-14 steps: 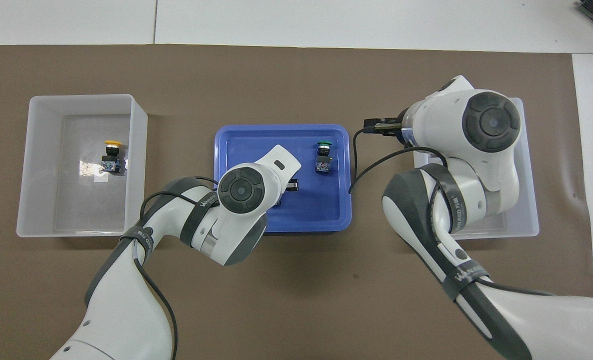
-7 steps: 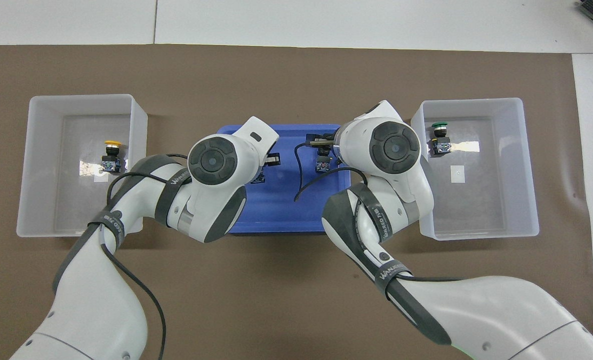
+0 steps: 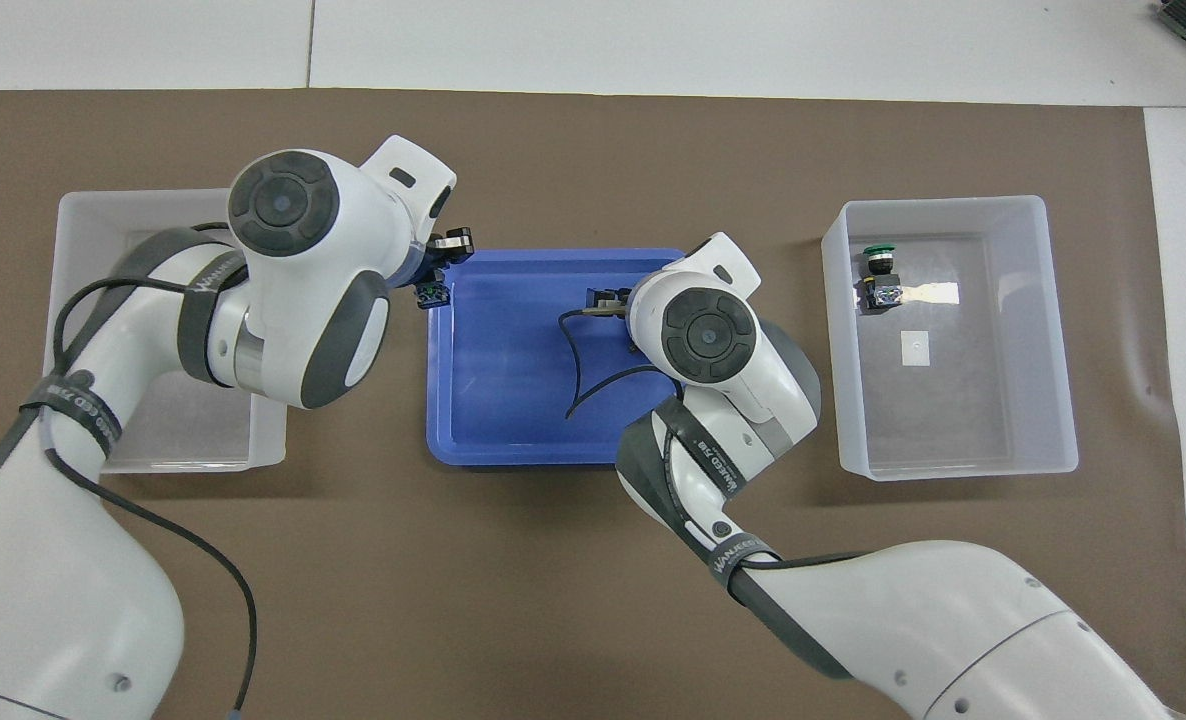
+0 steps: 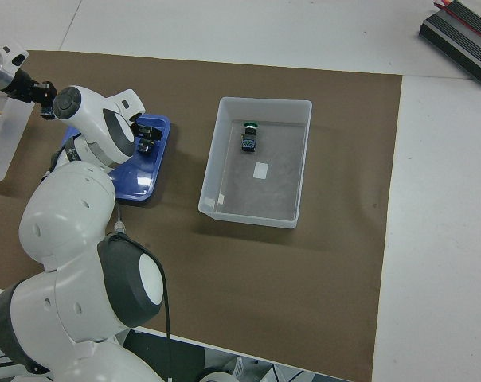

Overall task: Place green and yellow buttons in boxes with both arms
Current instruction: 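Grasp the other green button with the right gripper while the left gripper lifts, then lower the yellow button into the left arm's box and open the left gripper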

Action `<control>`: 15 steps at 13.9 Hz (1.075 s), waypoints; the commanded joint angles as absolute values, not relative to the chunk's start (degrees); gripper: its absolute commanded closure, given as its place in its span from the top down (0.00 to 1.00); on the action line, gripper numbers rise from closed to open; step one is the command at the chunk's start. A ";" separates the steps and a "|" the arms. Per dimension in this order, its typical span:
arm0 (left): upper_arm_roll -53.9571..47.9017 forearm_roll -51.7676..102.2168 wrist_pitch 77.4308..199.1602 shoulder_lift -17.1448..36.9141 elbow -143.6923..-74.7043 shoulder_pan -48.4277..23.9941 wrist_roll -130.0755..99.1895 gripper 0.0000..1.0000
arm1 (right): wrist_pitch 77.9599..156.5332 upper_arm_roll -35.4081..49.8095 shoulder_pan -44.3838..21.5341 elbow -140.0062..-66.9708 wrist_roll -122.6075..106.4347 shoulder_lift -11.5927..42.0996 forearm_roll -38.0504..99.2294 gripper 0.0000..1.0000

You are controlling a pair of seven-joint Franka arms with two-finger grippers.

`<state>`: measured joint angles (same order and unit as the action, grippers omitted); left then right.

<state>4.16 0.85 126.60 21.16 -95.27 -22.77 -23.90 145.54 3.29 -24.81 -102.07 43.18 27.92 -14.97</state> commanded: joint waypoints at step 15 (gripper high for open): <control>4.04 0.97 134.71 15.74 -109.48 0.26 10.02 0.00 | 142.49 3.25 -22.07 -104.15 42.20 21.90 -17.49 0.00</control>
